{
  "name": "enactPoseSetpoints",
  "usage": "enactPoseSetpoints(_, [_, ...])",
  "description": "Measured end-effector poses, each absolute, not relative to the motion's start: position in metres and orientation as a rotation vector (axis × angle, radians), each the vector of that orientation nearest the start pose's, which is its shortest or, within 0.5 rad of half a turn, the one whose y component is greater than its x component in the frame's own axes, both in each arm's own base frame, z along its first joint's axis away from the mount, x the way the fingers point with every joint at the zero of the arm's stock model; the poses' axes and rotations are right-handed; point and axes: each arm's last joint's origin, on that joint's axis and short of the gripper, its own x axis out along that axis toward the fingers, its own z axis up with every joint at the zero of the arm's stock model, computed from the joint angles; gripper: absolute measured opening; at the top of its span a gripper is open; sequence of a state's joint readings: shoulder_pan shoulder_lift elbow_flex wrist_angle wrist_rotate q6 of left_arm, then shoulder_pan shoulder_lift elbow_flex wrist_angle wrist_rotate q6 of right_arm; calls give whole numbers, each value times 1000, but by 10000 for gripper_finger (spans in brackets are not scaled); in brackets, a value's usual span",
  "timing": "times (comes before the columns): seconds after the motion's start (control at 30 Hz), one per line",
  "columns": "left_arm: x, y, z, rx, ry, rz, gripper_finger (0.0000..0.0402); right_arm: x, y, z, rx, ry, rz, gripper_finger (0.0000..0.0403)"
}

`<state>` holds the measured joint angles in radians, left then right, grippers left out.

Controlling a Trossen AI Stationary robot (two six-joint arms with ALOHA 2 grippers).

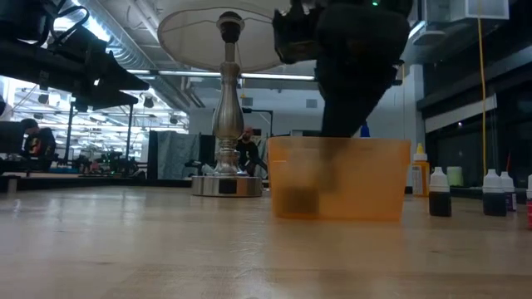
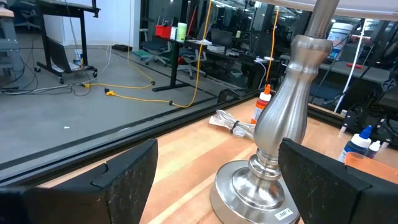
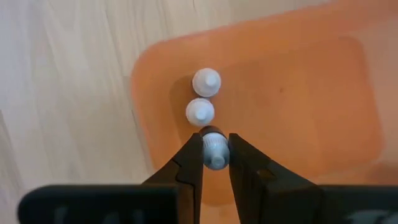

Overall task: Pick & Place food coloring
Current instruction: Put the small green food coloring bottle into the orange bin

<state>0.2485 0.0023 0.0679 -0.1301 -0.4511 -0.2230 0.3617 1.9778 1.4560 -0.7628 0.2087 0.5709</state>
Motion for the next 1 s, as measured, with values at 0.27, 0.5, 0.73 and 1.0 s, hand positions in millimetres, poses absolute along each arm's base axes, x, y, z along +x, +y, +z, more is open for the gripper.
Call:
enactPoseSetpoints(0.27, [84,34,174,-207,-13,704,322,367,135,178,128,1229,-223,63])
enactPoseSetpoints(0.5, [84,34,174,-207,-13,704,322,367,135,177,127,1227,-222,66])
enactPoseSetpoints(0.73, [84,34,174,-207,-13,704,322,369,135,171,120,1236,-223,68])
enactPoseSetpoints(1.0, [84,34,174,-207,-13,704,322,367,134,165,117,1237,-222,68])
